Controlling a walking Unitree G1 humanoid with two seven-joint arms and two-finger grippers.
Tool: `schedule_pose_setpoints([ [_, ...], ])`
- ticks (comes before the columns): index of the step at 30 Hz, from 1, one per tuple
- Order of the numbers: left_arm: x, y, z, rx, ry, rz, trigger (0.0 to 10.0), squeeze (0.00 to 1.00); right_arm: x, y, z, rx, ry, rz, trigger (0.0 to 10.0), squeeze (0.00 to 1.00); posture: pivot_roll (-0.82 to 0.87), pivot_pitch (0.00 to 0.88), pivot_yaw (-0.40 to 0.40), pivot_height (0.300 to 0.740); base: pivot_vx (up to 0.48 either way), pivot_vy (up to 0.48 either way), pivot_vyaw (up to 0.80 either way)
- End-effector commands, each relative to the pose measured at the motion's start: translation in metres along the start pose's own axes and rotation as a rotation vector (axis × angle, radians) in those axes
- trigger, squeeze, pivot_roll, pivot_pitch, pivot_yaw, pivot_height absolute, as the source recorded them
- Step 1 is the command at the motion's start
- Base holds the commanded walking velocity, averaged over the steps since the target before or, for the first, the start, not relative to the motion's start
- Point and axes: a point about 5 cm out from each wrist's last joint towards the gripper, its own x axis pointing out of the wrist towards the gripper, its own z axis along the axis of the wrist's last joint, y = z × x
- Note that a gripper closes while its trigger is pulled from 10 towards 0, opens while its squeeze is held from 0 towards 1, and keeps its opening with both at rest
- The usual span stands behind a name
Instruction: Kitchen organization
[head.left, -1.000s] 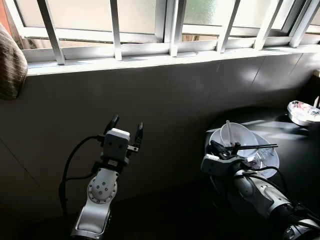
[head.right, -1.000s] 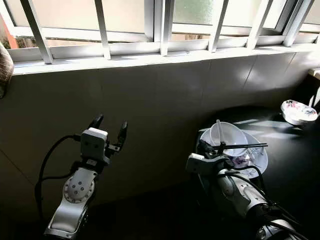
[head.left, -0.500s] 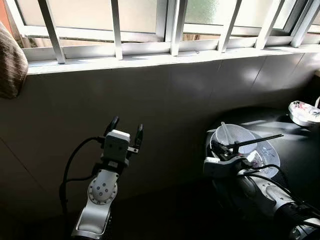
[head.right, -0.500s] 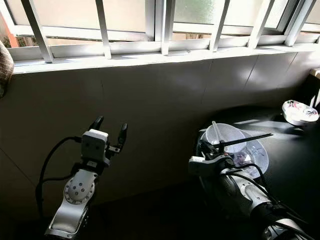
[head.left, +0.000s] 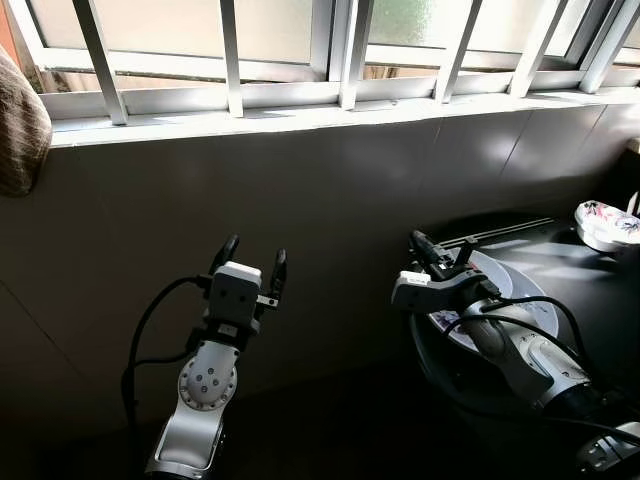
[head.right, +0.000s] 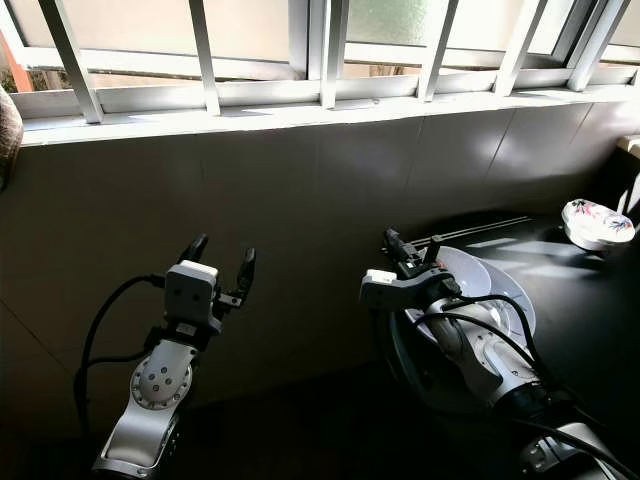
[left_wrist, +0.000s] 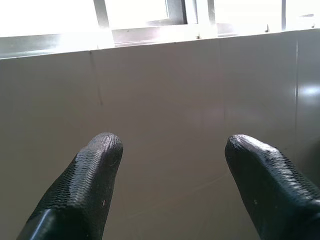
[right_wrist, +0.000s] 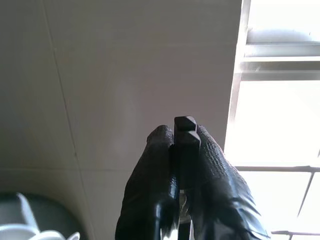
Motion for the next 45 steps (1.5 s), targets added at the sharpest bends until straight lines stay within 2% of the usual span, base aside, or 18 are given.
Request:
schedule_pose_setpoints([
  [1,-0.001,0.000,-0.003,-0.012,0.016,0.004,10.0,0.00,0.006,-0.015,0.013,0.019,-0.048,-0.049,0.0,0.00,0.00,0.000,-0.065,0.740,0.000,0.000,0.80],
  [4,0.000,0.001,-0.004,-0.016,0.025,0.008,10.0,0.00,0.010,-0.023,0.027,0.060,-0.095,-0.070,0.0,0.00,0.00,0.000,-0.065,0.740,0.000,0.160,0.80],
  [6,0.000,0.002,-0.005,-0.016,0.025,0.008,10.0,0.00,0.011,-0.026,0.042,0.181,-0.125,-0.069,0.0,0.00,0.01,0.000,-0.067,0.740,0.000,0.480,0.80],
  [8,0.000,0.002,-0.004,-0.012,0.020,0.006,10.0,0.00,0.012,-0.026,0.046,0.218,-0.132,-0.065,0.0,0.00,0.01,0.000,-0.067,0.740,0.000,0.480,0.80],
  [9,0.000,0.002,-0.005,-0.013,0.023,0.006,10.0,0.00,0.012,-0.023,0.051,0.307,-0.134,-0.052,0.0,0.00,0.01,0.000,-0.067,0.740,0.000,0.480,0.80],
  [10,0.000,0.002,-0.005,-0.013,0.023,0.006,10.0,0.00,0.012,-0.023,0.051,0.307,-0.134,-0.052,0.0,0.00,0.01,0.000,-0.067,0.740,0.000,0.480,0.80],
  [11,0.000,0.002,-0.004,-0.012,0.021,0.007,10.0,0.00,0.011,-0.015,0.055,0.504,-0.099,-0.017,0.0,0.00,0.01,0.000,-0.067,0.740,0.000,0.480,0.80],
  [12,0.000,0.002,-0.004,-0.009,0.018,0.006,10.0,0.00,0.010,-0.012,0.058,0.606,-0.080,-0.005,0.0,0.00,0.02,0.000,-0.068,0.740,0.000,0.480,0.80],
  [19,0.000,0.003,-0.005,-0.003,0.019,0.003,10.0,0.00,0.010,-0.010,0.062,0.816,-0.042,0.015,0.0,0.00,0.02,0.000,-0.064,0.740,0.000,0.480,0.80],
  [24,0.001,0.002,-0.005,-0.002,0.018,-0.003,10.0,0.00,0.011,-0.009,0.058,0.920,-0.003,0.030,0.0,0.00,0.02,0.000,-0.064,0.740,0.000,0.480,0.80],
  [32,0.001,0.003,-0.004,-0.002,0.014,-0.004,10.0,0.00,0.012,-0.013,0.053,0.972,0.019,-0.004,0.0,0.00,0.02,0.000,-0.064,0.740,0.000,0.459,0.80],
  [33,0.002,0.004,-0.003,0.007,0.003,0.003,10.0,0.00,0.013,-0.025,0.054,0.872,-0.019,-0.080,0.0,0.00,0.03,0.000,-0.063,0.740,0.000,0.259,0.80],
  [34,0.002,0.004,-0.003,0.007,0.003,0.003,10.0,0.00,0.013,-0.025,0.054,0.872,-0.019,-0.080,0.0,0.00,0.03,0.000,-0.063,0.740,0.000,0.259,0.80],
  [35,0.003,0.005,0.001,0.030,-0.022,0.006,10.0,0.00,0.013,-0.045,0.059,0.725,-0.107,-0.193,0.0,0.00,0.03,0.000,-0.063,0.740,0.000,0.000,0.80],
  [37,0.004,0.006,0.004,0.042,-0.036,0.007,10.0,0.00,0.012,-0.054,0.063,0.671,-0.153,-0.244,0.0,0.00,0.03,0.000,-0.062,0.740,0.000,0.000,0.80],
  [38,0.006,0.009,0.012,0.066,-0.082,0.032,10.0,0.00,0.010,-0.068,0.069,0.631,-0.223,-0.319,0.0,0.00,0.03,0.000,-0.062,0.740,0.000,0.000,0.80],
  [44,0.017,0.030,0.051,0.169,-0.260,0.187,10.0,0.00,0.005,-0.086,0.079,0.651,-0.341,-0.435,0.0,0.00,0.03,0.000,-0.067,0.740,0.000,0.000,0.80],
  [45,0.017,0.030,0.051,0.169,-0.260,0.187,10.0,0.00,0.005,-0.086,0.079,0.651,-0.341,-0.435,0.0,0.00,0.03,0.000,-0.067,0.740,0.000,0.000,0.80],
])
